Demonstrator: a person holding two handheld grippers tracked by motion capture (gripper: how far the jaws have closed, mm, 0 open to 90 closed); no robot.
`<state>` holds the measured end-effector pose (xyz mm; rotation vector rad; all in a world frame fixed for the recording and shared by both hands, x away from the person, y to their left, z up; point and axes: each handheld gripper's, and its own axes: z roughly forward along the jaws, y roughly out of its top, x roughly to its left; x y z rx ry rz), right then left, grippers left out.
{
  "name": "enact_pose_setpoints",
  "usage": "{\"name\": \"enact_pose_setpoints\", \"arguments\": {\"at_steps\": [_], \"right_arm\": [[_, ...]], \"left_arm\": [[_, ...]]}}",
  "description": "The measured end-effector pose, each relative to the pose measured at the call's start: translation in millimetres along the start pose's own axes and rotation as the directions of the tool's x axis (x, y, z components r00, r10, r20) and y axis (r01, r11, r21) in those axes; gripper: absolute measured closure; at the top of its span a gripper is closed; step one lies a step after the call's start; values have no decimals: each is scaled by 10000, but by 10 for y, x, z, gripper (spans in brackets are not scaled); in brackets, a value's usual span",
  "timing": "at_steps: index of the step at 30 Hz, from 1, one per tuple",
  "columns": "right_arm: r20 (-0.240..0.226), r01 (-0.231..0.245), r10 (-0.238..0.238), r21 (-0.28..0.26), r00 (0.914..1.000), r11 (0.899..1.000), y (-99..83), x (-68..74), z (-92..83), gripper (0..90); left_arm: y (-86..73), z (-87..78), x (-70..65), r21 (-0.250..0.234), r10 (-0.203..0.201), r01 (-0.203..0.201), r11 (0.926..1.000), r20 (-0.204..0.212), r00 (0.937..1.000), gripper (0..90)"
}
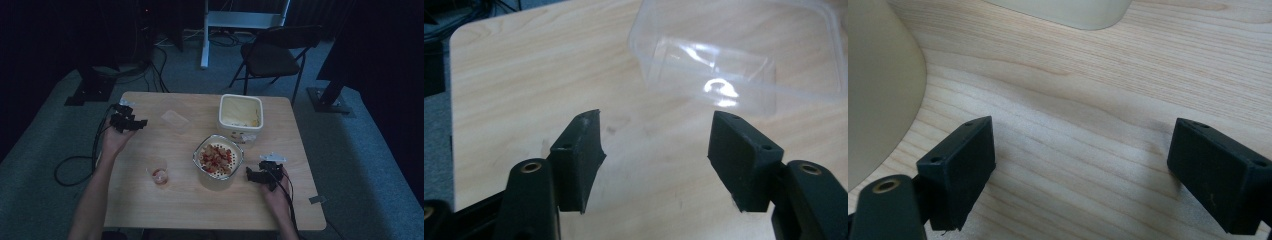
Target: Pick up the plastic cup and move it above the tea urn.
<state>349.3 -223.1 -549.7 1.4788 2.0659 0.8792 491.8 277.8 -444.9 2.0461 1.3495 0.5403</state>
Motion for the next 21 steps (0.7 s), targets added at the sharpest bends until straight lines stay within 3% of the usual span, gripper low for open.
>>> {"name": "enact_pose_setpoints", "arguments": {"at_steps": [6,7,8,9,10,11,13,14,15,18,19,21], "right_arm": [[-3,-10,10,1,10000,10000,1,1,0,115],[-3,-8,8,0,10000,10000,0,0,0,115],[-5,-3,3,-7,10000,10000,-1,0,-1,115],[-5,-3,3,-7,10000,10000,-1,0,-1,115],[-8,12,-12,-16,10000,10000,-4,1,-4,115],[-12,5,-5,-5,10000,10000,-7,3,-8,115],[-23,16,-16,-14,10000,10000,-10,3,-10,115],[-48,47,-47,-15,10000,10000,-16,4,-16,115],[-55,46,-46,-9,10000,10000,-18,5,-19,115],[-62,39,-39,-12,10000,10000,-23,8,-23,115],[-78,59,-59,-18,10000,10000,-28,9,-28,115],[-85,77,-77,-19,9999,10000,-33,10,-32,115]], "left_arm": [[279,238,-83,313,-57,52,9995,178,9998,423],[319,292,-92,355,-185,177,9992,210,9996,430],[377,385,-95,365,-578,571,9977,177,9982,433],[377,385,-95,365,-578,571,9977,177,9982,435],[412,435,-107,426,-729,725,9965,72,9973,437],[474,524,-163,574,-595,610,9965,-289,9978,437],[499,569,-195,749,-476,511,9959,-468,9978,439],[529,649,-248,983,-179,278,9948,-999,9948,439],[533,678,-253,1058,-162,285,9940,-1148,9933,439],[510,727,-234,1064,-428,573,9927,-1333,9901,439],[467,774,-227,1280,-451,631,9898,-1388,9893,437],[416,810,-249,1538,-183,401,9873,-1403,9899,414]]}}
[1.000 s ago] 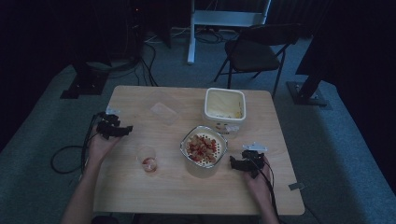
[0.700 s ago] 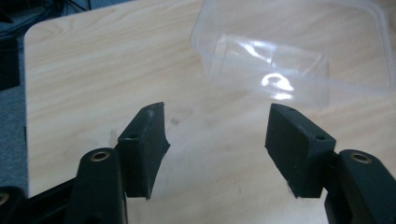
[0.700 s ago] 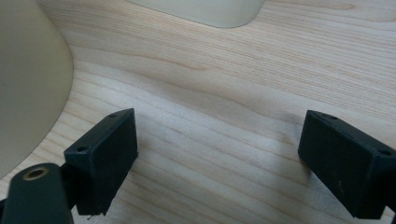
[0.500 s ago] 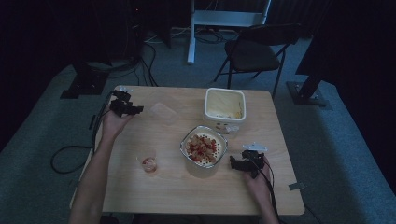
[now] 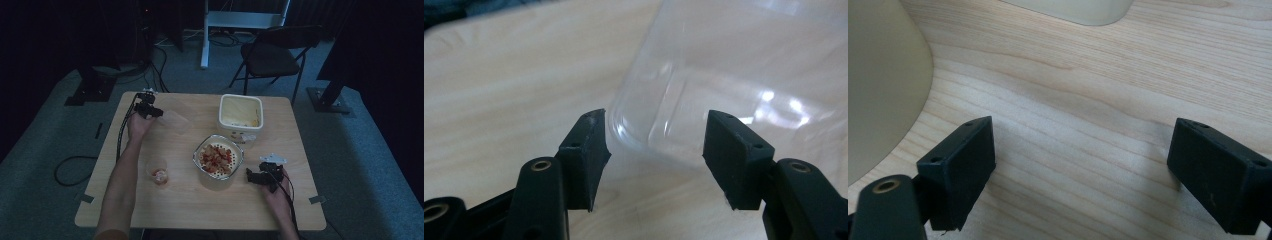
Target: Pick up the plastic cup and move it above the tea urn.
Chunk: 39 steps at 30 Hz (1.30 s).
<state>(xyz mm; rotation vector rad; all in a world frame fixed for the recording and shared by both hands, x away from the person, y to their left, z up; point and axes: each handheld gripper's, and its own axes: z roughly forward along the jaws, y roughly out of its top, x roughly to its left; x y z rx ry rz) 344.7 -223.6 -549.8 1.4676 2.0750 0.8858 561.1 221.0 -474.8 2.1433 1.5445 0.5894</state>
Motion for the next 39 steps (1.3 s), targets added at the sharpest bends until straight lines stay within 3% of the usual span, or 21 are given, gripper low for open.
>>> {"name": "enact_pose_setpoints", "arguments": {"at_steps": [3,5,6,8,9,11,12,15,19,20,21,23,24,25,26,29,33,35,36,39], "right_arm": [[-4,17,-17,-8,10000,10000,-2,0,-2,115],[-5,14,-15,-7,10000,10000,-2,0,-2,115],[-5,14,-15,-7,10000,10000,-2,0,-2,115],[-2,18,-18,-9,10000,10000,-2,0,-2,115],[-3,16,-16,-8,10000,10000,-2,0,-2,115],[-2,18,-18,-10,10000,10000,-2,0,-2,115],[10,13,-13,-11,10000,10000,-3,2,-2,115],[10,7,-7,-8,10000,10000,-2,2,-2,115],[6,3,-3,-9,10000,10000,-2,2,-2,115],[6,3,-3,-9,10000,10000,-2,2,-2,115],[9,4,-4,-8,10000,10000,-2,2,-3,115],[9,4,-4,-7,10000,10000,-2,2,-3,115],[7,5,-5,-9,10000,10000,-2,2,-2,115],[7,4,-4,-8,10000,10000,-3,2,-3,115],[7,4,-4,-8,10000,10000,-3,2,-3,115],[8,7,-7,-10,10000,10000,-3,2,-3,115],[8,5,-5,-9,10000,10000,-3,2,-3,115],[10,8,-8,-9,10000,10000,-3,2,-3,115],[10,8,-8,-10,10000,10000,-3,2,-2,115],[10,7,-7,-8,10000,10000,-3,2,-3,115]], "left_arm": [[-79,-33,-61,-153,107,-99,9998,539,9985,396],[-156,-59,-150,-151,652,-645,9978,537,9964,385],[-156,-59,-150,-151,652,-645,9978,537,9964,387],[-268,-120,-251,-329,1380,-1361,9901,642,9883,395],[-289,-139,-261,-444,1492,-1469,9882,554,9872,403],[-295,-154,-249,-520,1519,-1493,9874,512,9871,414],[-273,-169,-192,-659,1200,-1160,9911,610,9909,420],[-224,-166,-142,-696,1000,-955,9930,632,9930,425],[-95,-87,-87,-373,711,-686,9969,723,9948,425],[-66,-55,-77,-263,600,-578,9980,926,9939,425],[-43,-19,-91,-156,694,-681,9976,1070,9918,454],[-38,5,-118,45,891,-899,9959,909,9919,530],[-38,5,-118,45,891,-899,9959,909,9919,608],[-52,8,-132,221,768,-776,9967,361,9964,671],[-61,2,-126,210,728,-736,9971,355,9967,719],[-103,-49,-108,267,743,-750,9968,273,9969,764],[-177,-142,-64,432,465,-470,9980,119,9988,774],[-195,-155,-56,384,414,-425,9984,299,9987,762],[-215,-168,-71,211,791,-797,9966,306,9964,687],[-178,-142,-86,157,958,-962,9952,263,9951,541]]}}
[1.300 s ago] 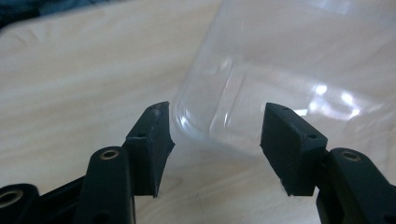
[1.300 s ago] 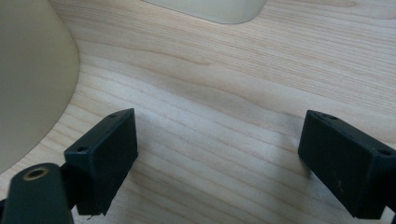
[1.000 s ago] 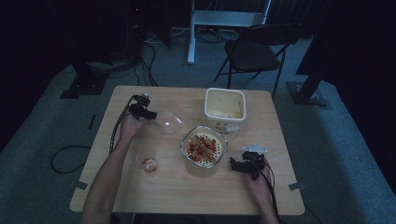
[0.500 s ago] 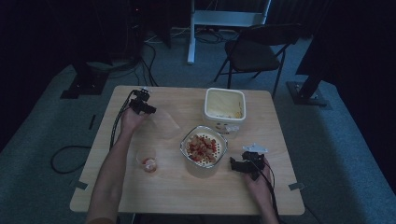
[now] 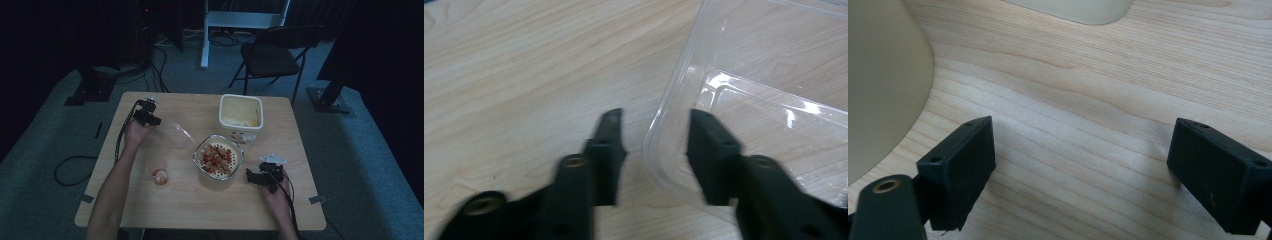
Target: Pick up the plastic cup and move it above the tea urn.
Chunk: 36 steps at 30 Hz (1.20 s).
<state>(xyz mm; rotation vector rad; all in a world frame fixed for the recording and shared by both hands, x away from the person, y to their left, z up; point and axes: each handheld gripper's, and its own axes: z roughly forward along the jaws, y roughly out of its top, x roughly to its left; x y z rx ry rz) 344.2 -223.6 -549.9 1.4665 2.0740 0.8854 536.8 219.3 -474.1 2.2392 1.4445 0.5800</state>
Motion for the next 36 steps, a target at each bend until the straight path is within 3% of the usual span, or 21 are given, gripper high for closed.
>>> {"name": "enact_pose_setpoints", "arguments": {"at_steps": [4,6,8,10,13,15,17,19,22,26,27,28,29,33,35,36], "right_arm": [[-1,-3,3,1,10000,10000,0,0,0,115],[-1,0,0,-1,10000,10000,0,0,0,115],[-1,0,0,-1,10000,10000,0,0,0,115],[-2,2,-2,-2,10000,10000,0,0,0,116],[-15,-12,12,4,10000,10000,-4,5,-5,116],[-17,-14,14,8,10000,10000,-5,7,-6,116],[-16,-12,12,7,10000,10000,-5,7,-6,116],[-16,-12,12,8,10000,10000,-5,7,-6,116],[-16,-12,12,8,10000,10000,-5,7,-6,116],[-15,-18,18,4,10000,10000,-5,7,-6,116],[-15,-13,13,7,10000,10000,-5,7,-6,116],[-15,-14,14,6,10000,10000,-5,7,-6,116],[-15,-17,17,5,10000,10000,-5,7,-6,116],[-16,-15,15,8,10000,10000,-5,7,-6,116],[-12,-19,19,5,10000,10000,-6,8,-6,116],[-10,-19,19,5,10000,10000,-6,8,-6,116]], "left_arm": [[89,56,5,62,-117,116,9999,76,9999,500],[167,117,-26,77,12,-14,10000,283,9996,513],[189,152,-49,322,106,-112,9994,185,9998,598],[177,172,-38,560,-270,268,9981,29,9996,698],[146,123,-12,464,-430,431,9980,-44,9991,805],[117,90,21,418,-549,547,9976,32,9985,805],[100,74,41,412,-394,389,9984,116,9992,783],[102,67,67,192,-487,481,9987,295,9984,618],[114,76,87,69,-819,816,9966,570,9950,598],[110,156,82,633,-1174,1134,9915,622,9911,783],[93,149,85,538,-1390,1350,9894,794,9871,816],[93,149,85,538,-1390,1350,9894,794,9871,832],[92,112,93,372,-1665,1634,9859,1096,9799,849],[122,8,96,83,-1754,1760,9844,1380,9748,868],[154,-72,98,-101,-1938,1979,9802,1602,9679,871],[189,-153,106,-276,-2143,2226,9745,1786,9603,876]]}}
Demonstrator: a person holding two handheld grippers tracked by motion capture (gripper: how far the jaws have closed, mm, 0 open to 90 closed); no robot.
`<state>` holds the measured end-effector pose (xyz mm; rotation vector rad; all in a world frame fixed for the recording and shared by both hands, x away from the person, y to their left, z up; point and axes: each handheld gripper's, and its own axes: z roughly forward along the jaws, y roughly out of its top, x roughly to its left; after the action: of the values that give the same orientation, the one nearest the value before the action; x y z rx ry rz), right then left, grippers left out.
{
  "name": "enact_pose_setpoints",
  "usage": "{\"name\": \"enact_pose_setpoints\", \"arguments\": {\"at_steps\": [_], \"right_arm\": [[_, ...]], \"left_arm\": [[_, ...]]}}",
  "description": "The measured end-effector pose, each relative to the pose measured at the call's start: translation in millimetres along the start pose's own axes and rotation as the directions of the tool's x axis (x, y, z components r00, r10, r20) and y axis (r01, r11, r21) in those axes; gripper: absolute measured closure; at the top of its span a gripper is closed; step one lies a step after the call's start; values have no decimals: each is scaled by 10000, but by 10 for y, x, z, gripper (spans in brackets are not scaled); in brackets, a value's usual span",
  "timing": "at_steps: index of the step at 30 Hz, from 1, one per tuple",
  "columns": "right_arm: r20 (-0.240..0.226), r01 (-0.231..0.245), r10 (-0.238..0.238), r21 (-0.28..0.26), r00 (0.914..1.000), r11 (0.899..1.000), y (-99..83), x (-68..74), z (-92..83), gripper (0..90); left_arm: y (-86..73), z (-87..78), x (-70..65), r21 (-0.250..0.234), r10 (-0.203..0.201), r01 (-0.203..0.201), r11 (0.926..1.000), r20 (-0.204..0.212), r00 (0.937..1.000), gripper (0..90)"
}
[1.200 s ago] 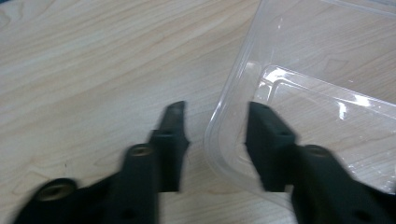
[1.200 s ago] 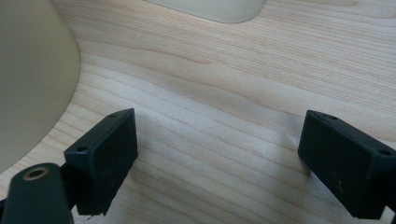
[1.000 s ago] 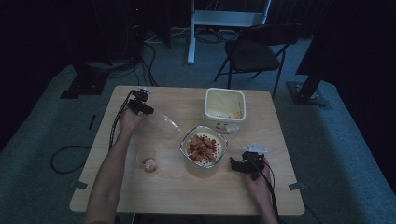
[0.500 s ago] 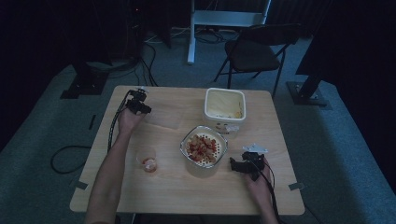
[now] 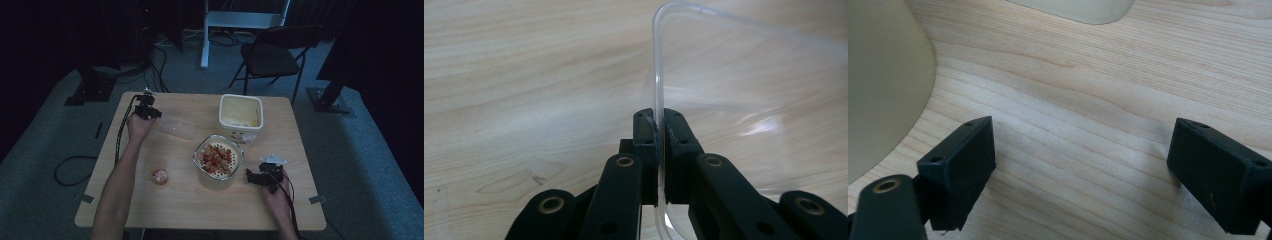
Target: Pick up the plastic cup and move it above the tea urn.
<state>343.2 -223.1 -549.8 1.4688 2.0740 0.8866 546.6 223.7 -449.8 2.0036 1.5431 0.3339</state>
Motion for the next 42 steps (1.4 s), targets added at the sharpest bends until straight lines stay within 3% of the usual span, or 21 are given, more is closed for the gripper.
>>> {"name": "enact_pose_setpoints", "arguments": {"at_steps": [5,7,18,19,22,23,27,33,42], "right_arm": [[10,-21,21,0,10000,10000,-1,4,-1,116],[10,-22,22,1,10000,10000,-1,4,-1,116],[11,-23,23,0,10000,10000,-1,4,-1,117],[11,-24,24,0,10000,10000,-1,4,-1,117],[25,-33,33,-7,10000,10000,-1,9,0,117],[25,-33,33,-7,10000,10000,-1,9,0,117],[30,-19,19,-17,10000,10000,-1,7,0,117],[24,-21,21,-21,10000,10000,-1,7,0,117],[24,-14,14,-12,10000,10000,-1,7,-1,117]], "left_arm": [[85,-155,4,-486,-579,601,9970,444,9973,877],[110,-189,-3,-517,-616,645,9966,549,9966,877],[379,-534,-279,-1327,-67,182,9910,866,9962,877],[419,-579,-324,-1410,13,98,9900,790,9969,876],[553,-738,-457,-1775,124,73,9841,1095,9939,876],[553,-738,-457,-1775,124,73,9841,1095,9939,876],[717,-903,-671,-1997,441,-222,9796,1060,9934,875],[798,-918,-855,-2065,443,-144,9783,1410,9890,873],[864,-730,-1229,-1834,378,-52,9830,1748,9839,871]]}}
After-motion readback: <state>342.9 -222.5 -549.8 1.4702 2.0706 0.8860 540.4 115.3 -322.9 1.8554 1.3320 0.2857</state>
